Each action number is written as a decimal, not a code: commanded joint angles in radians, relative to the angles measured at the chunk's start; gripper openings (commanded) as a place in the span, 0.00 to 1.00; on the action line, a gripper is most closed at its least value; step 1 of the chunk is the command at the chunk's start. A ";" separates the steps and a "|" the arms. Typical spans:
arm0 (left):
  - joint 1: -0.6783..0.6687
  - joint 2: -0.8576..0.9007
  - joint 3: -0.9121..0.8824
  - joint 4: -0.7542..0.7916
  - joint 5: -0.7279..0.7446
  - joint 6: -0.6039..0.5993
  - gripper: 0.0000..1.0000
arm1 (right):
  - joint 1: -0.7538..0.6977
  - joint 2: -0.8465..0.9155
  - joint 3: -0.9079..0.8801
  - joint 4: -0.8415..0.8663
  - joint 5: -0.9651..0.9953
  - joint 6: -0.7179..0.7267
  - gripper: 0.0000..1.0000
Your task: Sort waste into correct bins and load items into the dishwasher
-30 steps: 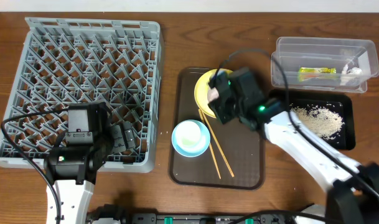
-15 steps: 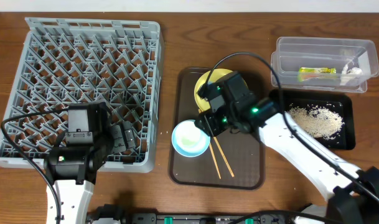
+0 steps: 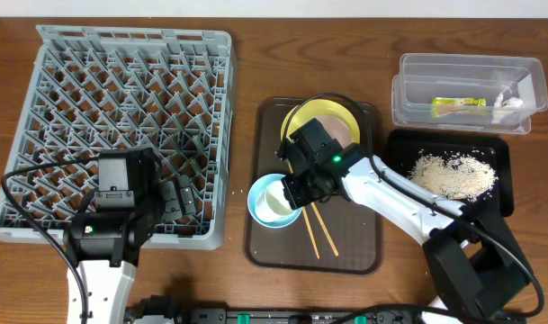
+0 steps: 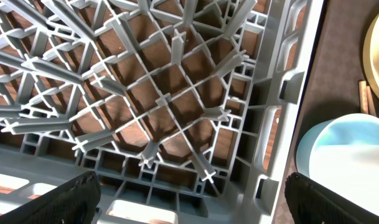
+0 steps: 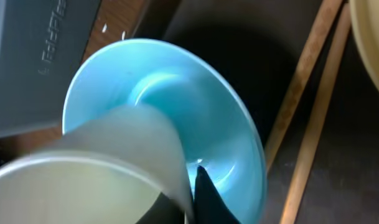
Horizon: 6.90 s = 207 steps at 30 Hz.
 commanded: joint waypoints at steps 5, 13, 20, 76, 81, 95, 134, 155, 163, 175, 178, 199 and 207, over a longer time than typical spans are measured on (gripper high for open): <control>-0.005 0.000 0.022 0.002 0.071 0.001 0.96 | -0.121 -0.137 0.089 -0.078 0.005 0.017 0.01; -0.005 0.023 0.022 0.167 0.586 0.001 0.96 | -0.291 -0.269 0.124 -0.082 -0.074 0.019 0.01; -0.005 0.122 0.022 0.355 0.959 0.001 0.96 | -0.315 -0.246 0.123 0.029 -0.497 0.026 0.01; -0.170 0.219 0.022 0.983 1.241 -0.168 0.58 | -0.305 -0.246 0.123 0.292 -0.853 0.201 0.14; -0.141 0.219 0.022 0.983 1.199 -0.147 0.57 | -0.320 -0.246 0.123 0.279 -0.853 0.200 0.17; -0.043 0.219 0.022 0.806 1.072 -0.013 0.56 | -0.402 -0.246 0.123 0.037 -0.520 0.166 0.28; 0.306 0.365 0.207 -0.103 0.054 0.096 0.56 | -0.512 -0.291 0.283 -0.526 0.043 -0.160 0.30; 0.306 0.526 0.213 -0.084 0.063 0.092 0.91 | -0.512 -0.291 0.283 -0.547 0.042 -0.159 0.49; 0.249 0.431 0.276 -0.119 0.130 0.055 1.00 | -0.531 -0.293 0.283 -0.556 0.048 -0.168 0.63; -0.180 0.366 0.340 -0.139 0.126 0.021 0.99 | -0.702 -0.301 0.284 -0.641 0.050 -0.168 0.69; -0.279 0.367 0.340 -0.122 0.149 0.020 0.99 | -0.740 -0.301 0.283 -0.660 0.050 -0.168 0.69; -0.753 0.698 0.331 0.116 0.032 -0.111 0.91 | -0.751 -0.301 0.283 -0.673 0.050 -0.168 0.70; -0.811 0.855 0.331 0.142 0.032 -0.111 0.80 | -0.751 -0.301 0.283 -0.673 0.050 -0.167 0.70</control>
